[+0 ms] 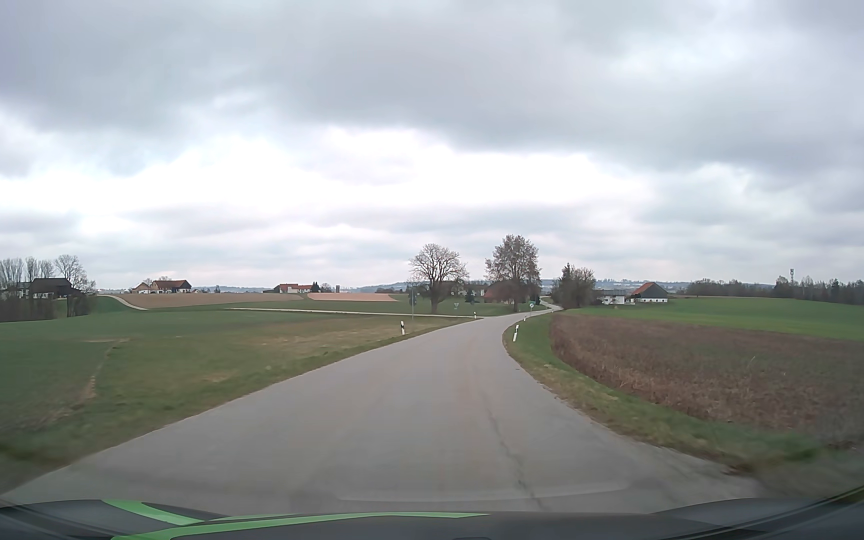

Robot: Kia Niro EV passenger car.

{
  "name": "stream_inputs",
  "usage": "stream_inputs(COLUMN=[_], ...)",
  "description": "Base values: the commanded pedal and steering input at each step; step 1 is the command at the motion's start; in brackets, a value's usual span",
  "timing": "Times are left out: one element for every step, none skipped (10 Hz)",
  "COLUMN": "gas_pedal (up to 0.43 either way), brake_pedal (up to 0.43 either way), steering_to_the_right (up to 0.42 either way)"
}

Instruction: Follow the waypoints while adhering to traffic rules and regulations

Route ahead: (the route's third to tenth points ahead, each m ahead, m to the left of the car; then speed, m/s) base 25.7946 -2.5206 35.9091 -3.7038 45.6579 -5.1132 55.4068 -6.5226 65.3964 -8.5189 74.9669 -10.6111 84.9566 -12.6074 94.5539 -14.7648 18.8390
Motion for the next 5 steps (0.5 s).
stream_inputs(gas_pedal=[0.079,0.079,0.067,0.067,0.067], brake_pedal=[0.0,0.0,0.0,0.0,0.0], steering_to_the_right=[0.02,0.019,0.019,0.019,0.019])
